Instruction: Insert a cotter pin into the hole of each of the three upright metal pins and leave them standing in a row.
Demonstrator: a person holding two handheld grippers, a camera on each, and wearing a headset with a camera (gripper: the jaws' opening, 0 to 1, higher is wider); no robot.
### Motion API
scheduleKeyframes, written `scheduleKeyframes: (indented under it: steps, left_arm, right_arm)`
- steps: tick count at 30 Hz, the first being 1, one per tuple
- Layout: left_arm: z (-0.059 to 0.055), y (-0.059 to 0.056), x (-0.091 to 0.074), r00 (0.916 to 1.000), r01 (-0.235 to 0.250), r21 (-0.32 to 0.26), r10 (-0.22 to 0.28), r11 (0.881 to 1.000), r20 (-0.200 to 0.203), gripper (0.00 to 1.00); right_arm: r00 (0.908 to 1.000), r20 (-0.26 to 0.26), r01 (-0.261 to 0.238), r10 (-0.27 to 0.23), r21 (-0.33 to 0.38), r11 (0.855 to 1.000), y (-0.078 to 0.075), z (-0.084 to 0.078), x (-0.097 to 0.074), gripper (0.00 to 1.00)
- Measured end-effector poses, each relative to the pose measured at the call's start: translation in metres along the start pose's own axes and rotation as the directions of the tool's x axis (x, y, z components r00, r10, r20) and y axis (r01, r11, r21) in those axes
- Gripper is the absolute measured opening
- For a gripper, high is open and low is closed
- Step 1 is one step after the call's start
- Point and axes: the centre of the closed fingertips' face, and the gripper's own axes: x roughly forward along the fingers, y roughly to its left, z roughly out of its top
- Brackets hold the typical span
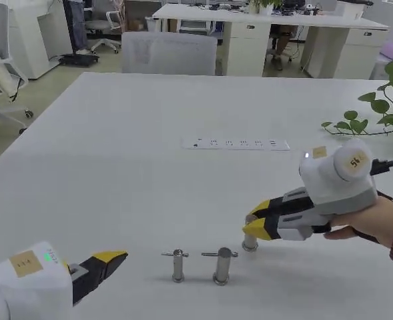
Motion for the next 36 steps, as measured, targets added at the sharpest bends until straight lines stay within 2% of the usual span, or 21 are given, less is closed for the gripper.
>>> scheduleKeyframes:
  steps: [10, 18, 24, 36]
  left_arm:
    - [0.001, -0.003, -0.001, 1.0, -0.002, 0.004, 0.002, 1.0, 0.0, 0.93]
    - [0.001, -0.007, -0.003, 1.0, -0.004, 0.006, 0.004, 1.0, 0.002, 0.93]
    - [0.001, -0.009, -0.005, 1.0, -0.007, 0.006, 0.007, 1.0, 0.003, 0.93]
    - [0.001, -0.011, -0.009, 0.9999, -0.015, 0.004, 0.015, 1.0, 0.006, 0.92]
  right_arm:
    - [0.9994, -0.008, -0.033, 0.033, -0.019, 0.999, 0.023, -0.008, -0.015, 0.13]
    - [0.9973, -0.007, -0.073, 0.073, -0.039, 0.997, 0.047, -0.01, -0.019, 0.13]
    - [0.9951, 0.002, -0.099, 0.099, -0.05, 0.994, 0.065, -0.009, -0.016, 0.13]
    - [0.9899, 0.016, -0.14, 0.141, -0.049, 0.989, 0.09, -0.01, 0.0, 0.13]
